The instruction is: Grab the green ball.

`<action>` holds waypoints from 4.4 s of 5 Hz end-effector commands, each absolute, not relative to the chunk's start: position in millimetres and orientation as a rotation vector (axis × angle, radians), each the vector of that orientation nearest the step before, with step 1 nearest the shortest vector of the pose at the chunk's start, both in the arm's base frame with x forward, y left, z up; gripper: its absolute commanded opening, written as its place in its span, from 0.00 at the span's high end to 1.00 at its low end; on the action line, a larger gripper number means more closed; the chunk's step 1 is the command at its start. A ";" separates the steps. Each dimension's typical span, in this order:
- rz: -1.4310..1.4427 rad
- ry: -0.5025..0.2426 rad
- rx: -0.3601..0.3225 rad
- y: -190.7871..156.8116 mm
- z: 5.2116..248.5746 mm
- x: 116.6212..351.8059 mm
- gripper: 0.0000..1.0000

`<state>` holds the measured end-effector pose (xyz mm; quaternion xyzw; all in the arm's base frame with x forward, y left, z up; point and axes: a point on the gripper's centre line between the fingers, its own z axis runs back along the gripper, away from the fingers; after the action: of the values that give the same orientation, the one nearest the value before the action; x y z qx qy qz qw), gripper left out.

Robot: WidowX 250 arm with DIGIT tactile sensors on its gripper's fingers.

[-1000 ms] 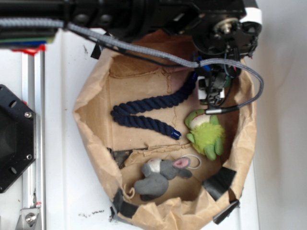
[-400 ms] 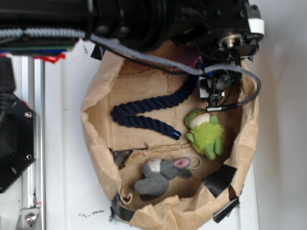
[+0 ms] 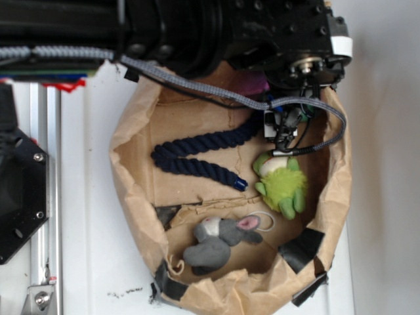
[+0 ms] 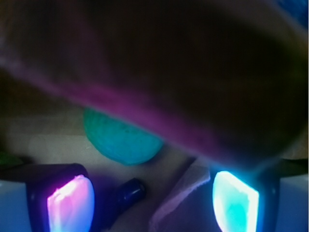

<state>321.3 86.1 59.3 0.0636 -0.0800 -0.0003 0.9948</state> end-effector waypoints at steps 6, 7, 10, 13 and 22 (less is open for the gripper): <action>-0.037 -0.365 -0.073 79.7 105.8 306.9 0.00; 0.022 -0.412 -0.093 78.5 97.0 313.6 0.00; 0.071 -0.507 -0.143 79.5 81.4 332.3 0.00; 0.049 -0.483 -0.108 85.9 70.7 315.3 0.00; -0.071 -0.481 0.016 78.3 42.6 337.2 0.00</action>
<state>332.2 79.3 27.4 -0.0093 -0.2166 -0.0006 0.9762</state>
